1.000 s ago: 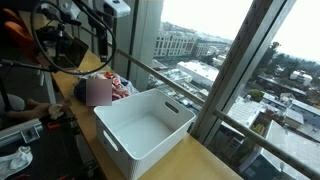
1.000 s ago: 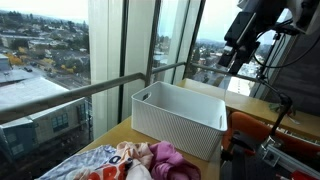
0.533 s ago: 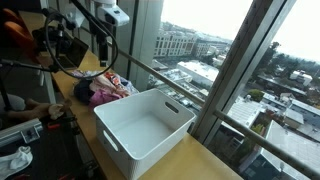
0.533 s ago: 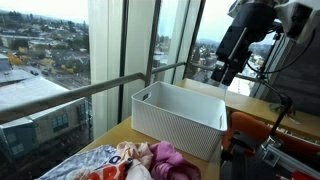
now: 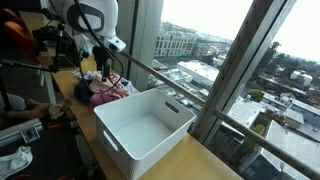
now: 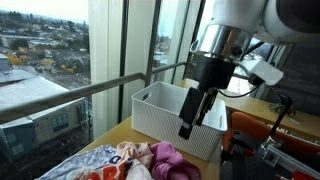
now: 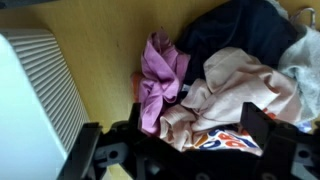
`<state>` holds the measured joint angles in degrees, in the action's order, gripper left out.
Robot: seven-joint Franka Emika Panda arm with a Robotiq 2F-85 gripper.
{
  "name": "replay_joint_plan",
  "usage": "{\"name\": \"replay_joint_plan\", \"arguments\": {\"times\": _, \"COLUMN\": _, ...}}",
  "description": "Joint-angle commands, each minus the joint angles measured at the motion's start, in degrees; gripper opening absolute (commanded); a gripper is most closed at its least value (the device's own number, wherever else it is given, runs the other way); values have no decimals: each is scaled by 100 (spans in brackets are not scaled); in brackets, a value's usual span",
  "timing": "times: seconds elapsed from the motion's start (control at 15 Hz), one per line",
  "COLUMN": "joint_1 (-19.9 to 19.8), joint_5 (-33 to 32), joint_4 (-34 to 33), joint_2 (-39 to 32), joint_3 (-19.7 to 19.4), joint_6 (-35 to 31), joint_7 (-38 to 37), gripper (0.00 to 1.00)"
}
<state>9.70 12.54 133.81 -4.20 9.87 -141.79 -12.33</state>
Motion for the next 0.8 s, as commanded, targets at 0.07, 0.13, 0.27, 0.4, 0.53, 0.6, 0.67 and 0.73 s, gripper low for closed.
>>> {"name": "replay_joint_plan", "arguments": {"times": 0.07, "joint_1": 83, "joint_5": -527, "joint_4": -467, "joint_2": -1005, "joint_3": -49, "joint_6": -138, "joint_7": 44, "gripper": 100}}
{"name": "replay_joint_plan", "arguments": {"times": 0.13, "joint_1": 91, "joint_5": -578, "joint_4": -528, "joint_2": -1148, "joint_3": -55, "joint_6": -158, "joint_7": 58, "gripper": 100}}
{"name": "replay_joint_plan", "arguments": {"times": 0.27, "joint_1": 110, "joint_5": -620, "joint_4": -668, "joint_2": -1424, "joint_3": -43, "joint_6": -191, "joint_7": 104, "gripper": 100}}
{"name": "replay_joint_plan", "arguments": {"times": 0.4, "joint_1": 142, "joint_5": -619, "joint_4": -827, "joint_2": -1681, "joint_3": -26, "joint_6": -218, "joint_7": 149, "gripper": 75}}
{"name": "replay_joint_plan", "arguments": {"times": 0.53, "joint_1": 184, "joint_5": -616, "joint_4": -953, "joint_2": -1874, "joint_3": -28, "joint_6": -247, "joint_7": 175, "gripper": 66}}
{"name": "replay_joint_plan", "arguments": {"times": 0.6, "joint_1": 196, "joint_5": -603, "joint_4": -998, "joint_2": -1951, "joint_3": -27, "joint_6": -262, "joint_7": 195, "gripper": 56}}
{"name": "replay_joint_plan", "arguments": {"times": 0.67, "joint_1": 210, "joint_5": -600, "joint_4": -1035, "joint_2": -2015, "joint_3": -32, "joint_6": -274, "joint_7": 202, "gripper": 49}}
{"name": "replay_joint_plan", "arguments": {"times": 0.73, "joint_1": 219, "joint_5": -595, "joint_4": -1063, "joint_2": -2070, "joint_3": -35, "joint_6": -293, "joint_7": 212, "gripper": 42}}
